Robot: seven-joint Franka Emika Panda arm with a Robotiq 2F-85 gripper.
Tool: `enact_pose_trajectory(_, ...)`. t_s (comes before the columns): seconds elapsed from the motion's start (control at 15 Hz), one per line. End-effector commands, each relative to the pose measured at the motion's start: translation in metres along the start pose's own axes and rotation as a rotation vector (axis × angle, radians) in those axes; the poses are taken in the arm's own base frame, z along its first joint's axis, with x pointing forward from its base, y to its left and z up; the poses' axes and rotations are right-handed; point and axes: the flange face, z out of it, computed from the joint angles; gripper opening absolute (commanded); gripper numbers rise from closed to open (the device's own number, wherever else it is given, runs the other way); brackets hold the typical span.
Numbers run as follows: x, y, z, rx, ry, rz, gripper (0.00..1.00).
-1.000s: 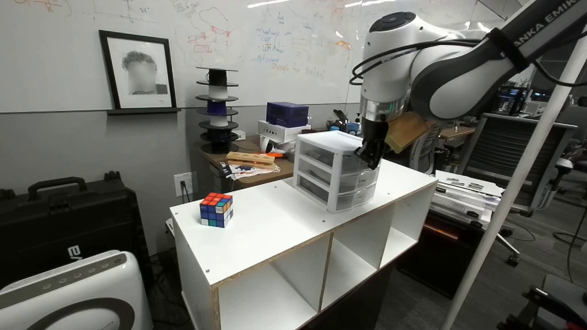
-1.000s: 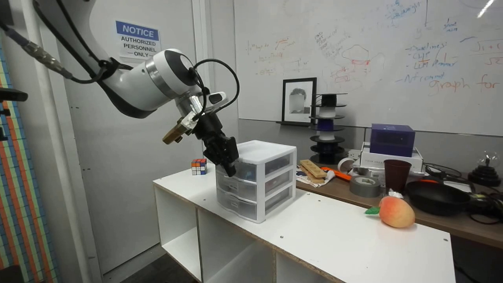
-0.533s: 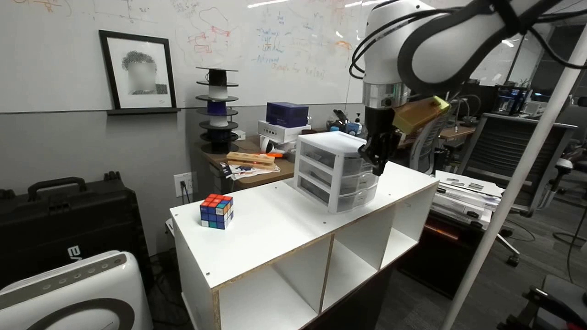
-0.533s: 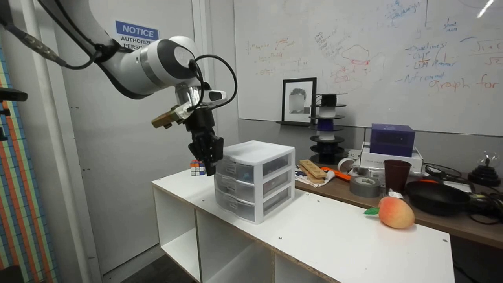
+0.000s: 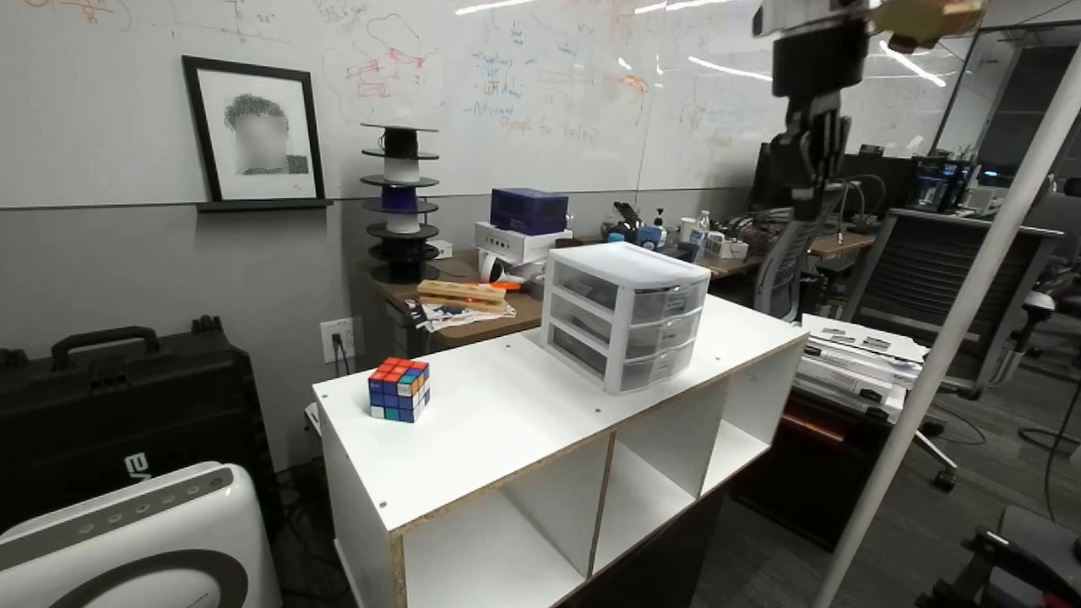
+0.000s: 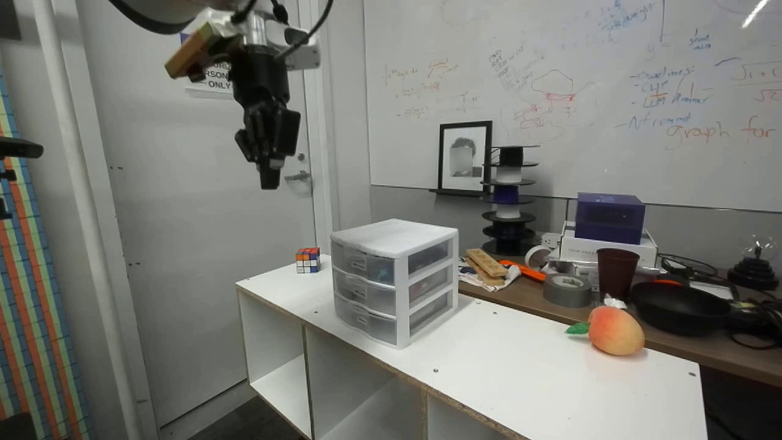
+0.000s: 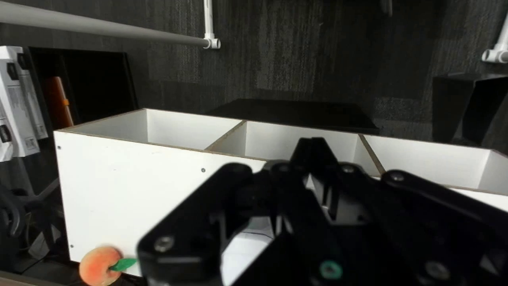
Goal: Put the objects in the drawer and close the drawer
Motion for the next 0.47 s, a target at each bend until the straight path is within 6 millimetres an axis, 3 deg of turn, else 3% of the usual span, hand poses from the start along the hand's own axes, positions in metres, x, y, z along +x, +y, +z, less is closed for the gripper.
enact_pose_trajectory(0.0, -0.053, 0.027, -0.058, -0.020, 0.038, -0.034, 0.06)
enact_pose_trajectory(0.07, -0.063, 0.034, -0.071, -0.027, 0.043, -0.046, 0.07)
enact_pose_trajectory(0.13, -0.072, 0.042, -0.081, -0.038, 0.048, -0.056, 0.31)
enact_pose_trajectory(0.2, -0.055, 0.029, -0.061, -0.021, 0.032, -0.029, 0.07)
enact_pose_trajectory(0.27, -0.065, 0.035, -0.071, -0.026, 0.042, -0.033, 0.10)
enact_pose_trajectory(0.4, -0.073, 0.040, -0.079, -0.027, 0.054, -0.038, 0.26)
